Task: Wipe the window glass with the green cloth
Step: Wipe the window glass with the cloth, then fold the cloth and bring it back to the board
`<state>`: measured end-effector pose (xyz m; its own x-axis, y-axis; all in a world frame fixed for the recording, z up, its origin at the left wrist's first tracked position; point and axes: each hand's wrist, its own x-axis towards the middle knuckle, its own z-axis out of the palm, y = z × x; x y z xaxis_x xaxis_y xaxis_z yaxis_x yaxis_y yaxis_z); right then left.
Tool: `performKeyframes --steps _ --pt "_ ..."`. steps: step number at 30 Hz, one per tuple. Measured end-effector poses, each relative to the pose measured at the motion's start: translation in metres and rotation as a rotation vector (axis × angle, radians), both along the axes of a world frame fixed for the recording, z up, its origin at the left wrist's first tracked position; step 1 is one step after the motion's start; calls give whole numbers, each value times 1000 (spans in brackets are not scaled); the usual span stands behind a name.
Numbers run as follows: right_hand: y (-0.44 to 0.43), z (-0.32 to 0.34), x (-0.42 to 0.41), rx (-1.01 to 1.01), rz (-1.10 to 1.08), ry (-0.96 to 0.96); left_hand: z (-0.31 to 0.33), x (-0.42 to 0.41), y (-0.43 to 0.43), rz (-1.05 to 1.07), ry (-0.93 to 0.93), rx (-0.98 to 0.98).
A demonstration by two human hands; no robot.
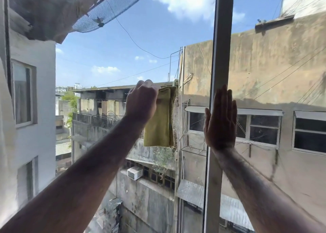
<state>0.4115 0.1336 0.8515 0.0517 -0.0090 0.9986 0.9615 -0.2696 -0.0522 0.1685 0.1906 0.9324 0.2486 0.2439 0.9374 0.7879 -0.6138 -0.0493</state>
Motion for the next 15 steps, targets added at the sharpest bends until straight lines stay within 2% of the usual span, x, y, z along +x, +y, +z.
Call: performKeyframes --steps 6,8,12,13,15 --pt "-15 3 -9 -131 -6 34 2 -10 -15 -30 56 -81" --pt "-26 7 -18 -159 80 49 5 -19 -17 -67 29 -131" --pt "-48 13 -48 -315 358 -189 8 -36 -22 -231 -104 -208" --pt "-52 14 -59 -392 452 -130 8 -40 -25 -273 -151 -240" --pt "-57 19 -78 -513 614 131 5 -51 -29 -349 -269 -331"
